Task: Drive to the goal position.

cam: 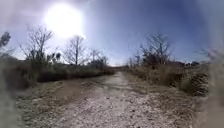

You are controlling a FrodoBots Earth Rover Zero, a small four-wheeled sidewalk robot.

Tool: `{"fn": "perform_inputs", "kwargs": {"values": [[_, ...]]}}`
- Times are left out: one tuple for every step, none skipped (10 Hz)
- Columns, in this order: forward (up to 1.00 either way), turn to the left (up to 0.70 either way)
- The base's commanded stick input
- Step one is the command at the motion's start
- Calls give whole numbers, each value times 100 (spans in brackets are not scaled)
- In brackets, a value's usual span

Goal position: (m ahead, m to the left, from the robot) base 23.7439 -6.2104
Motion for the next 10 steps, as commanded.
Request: {"fn": "perform_inputs", "kwargs": {"values": [[70,-6],[70,-8],[70,-10],[70,-5],[70,-8],[70,-11],[70,-9],[70,-2],[70,-1],[70,0]]}}
